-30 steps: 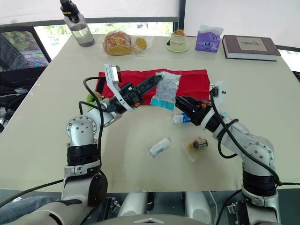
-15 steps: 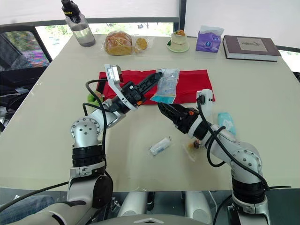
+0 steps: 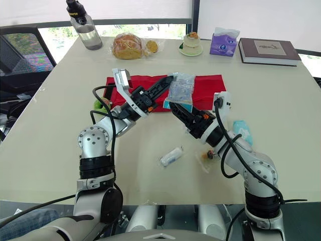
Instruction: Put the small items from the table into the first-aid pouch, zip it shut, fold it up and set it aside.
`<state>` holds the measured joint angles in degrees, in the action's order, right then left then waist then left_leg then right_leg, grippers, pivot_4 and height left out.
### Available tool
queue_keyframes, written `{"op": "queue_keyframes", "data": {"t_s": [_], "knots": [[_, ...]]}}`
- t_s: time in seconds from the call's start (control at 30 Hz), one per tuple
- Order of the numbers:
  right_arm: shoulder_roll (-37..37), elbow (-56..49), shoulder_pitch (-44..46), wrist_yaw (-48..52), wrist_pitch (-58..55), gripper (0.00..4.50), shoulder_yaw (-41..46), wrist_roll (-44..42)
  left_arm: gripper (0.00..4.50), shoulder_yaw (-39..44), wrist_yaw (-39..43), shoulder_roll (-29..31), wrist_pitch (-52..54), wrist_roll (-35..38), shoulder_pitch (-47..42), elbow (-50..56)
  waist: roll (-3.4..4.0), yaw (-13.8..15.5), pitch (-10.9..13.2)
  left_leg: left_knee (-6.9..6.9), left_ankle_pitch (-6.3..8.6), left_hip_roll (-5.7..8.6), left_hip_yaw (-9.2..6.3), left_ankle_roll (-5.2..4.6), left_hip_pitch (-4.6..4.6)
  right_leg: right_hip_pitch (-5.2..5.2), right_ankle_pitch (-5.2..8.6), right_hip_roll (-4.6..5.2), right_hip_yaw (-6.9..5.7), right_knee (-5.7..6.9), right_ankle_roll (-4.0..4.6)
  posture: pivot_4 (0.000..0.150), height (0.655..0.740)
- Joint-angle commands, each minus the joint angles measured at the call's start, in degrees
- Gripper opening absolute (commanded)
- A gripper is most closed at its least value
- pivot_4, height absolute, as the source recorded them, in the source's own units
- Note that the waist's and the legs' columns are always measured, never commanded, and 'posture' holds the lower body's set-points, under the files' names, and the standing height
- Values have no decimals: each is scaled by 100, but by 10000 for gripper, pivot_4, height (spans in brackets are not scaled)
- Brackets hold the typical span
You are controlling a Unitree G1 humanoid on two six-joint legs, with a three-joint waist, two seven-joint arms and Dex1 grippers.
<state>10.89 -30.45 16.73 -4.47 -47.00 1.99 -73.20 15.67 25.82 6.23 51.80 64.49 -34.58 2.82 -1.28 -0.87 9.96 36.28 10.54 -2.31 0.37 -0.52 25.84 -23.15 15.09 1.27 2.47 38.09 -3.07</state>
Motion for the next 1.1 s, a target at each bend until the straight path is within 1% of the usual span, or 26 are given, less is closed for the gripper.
{"op": "queue_keyframes", "data": {"t_s": [0.03, 0.37, 0.4, 0.47, 0.53, 0.57, 0.63, 0.93, 1.03, 1.1], "knots": [[-26, -161, 170, 15, 145, 32373, -12, -2, 0, -16, 18, -31, -97, 125, -53, 119, 0, 0, 0, 0, 0, 0, 0, 0, 0, 0, 0, 0, 0, 0, 0, 1500, 7400], [-144, -41, 286, -16, 288, 32373, 11, 132, 0, -78, -30, -145, -123, 122, 46, 204, 0, 1, 0, 2, 0, 0, 0, 0, 0, 0, -1, 0, 1, 1, 0, 1500, 7400], [-153, -28, 297, -12, 295, 30175, 11, 143, 0, -82, -22, -137, -129, 109, 46, 195, 0, 0, 0, 2, 0, 0, 0, 0, 0, 0, -1, 0, 0, 2, 0, 1500, 7400], [-161, -16, 303, -9, 307, 24214, 9, 150, 0, -82, -15, -125, -136, 100, 48, 185, 0, 0, 0, 2, 0, 0, -2, 0, -1, 0, -1, -2, 0, 4, 0, 1500, 7400], [-165, -5, 304, -6, 325, 14057, 4, 153, 0, -89, -7, -116, -142, 95, 55, 184, 0, 0, 0, 3, 0, 0, -2, 0, -1, 0, -1, -2, 0, 4, 0, 1500, 7400], [-167, 0, 304, -4, 331, 7419, 2, 160, 0, -93, -3, -112, -144, 93, 58, 183, 0, 0, 0, 3, 0, 0, -1, 0, -1, 0, -1, -2, 0, 4, 0, 1500, 7400], [-169, 4, 304, 3, 333, 866, 0, 177, 0, -101, 3, -102, -149, 93, 64, 183, 0, 0, 0, 3, 0, 0, -2, 0, 0, 0, -1, -2, 0, 4, 0, 1500, 7400], [-191, 12, 246, -33, 341, 728, 4, 248, 0, -106, 8, -67, -144, 110, 121, 221, 1, 0, 0, 3, 0, 0, -2, 0, -1, 0, -1, -2, 0, 5, 0, 1500, 7400], [-177, 32, 231, -33, 347, 728, 34, 275, 0, -61, 119, -2, -37, 289, 159, 282, 1, 0, 0, 4, 0, 0, -2, 0, -1, 0, -1, -2, 0, 5, 0, 1500, 7400], [-152, 42, 229, -16, 339, 728, 61, 262, 0, -36, 84, 18, -122, 261, 137, 283, 1, 0, 0, 4, 0, -1, -2, 0, -1, 0, -1, -2, 0, 5, 0, 1500, 7400]]}}
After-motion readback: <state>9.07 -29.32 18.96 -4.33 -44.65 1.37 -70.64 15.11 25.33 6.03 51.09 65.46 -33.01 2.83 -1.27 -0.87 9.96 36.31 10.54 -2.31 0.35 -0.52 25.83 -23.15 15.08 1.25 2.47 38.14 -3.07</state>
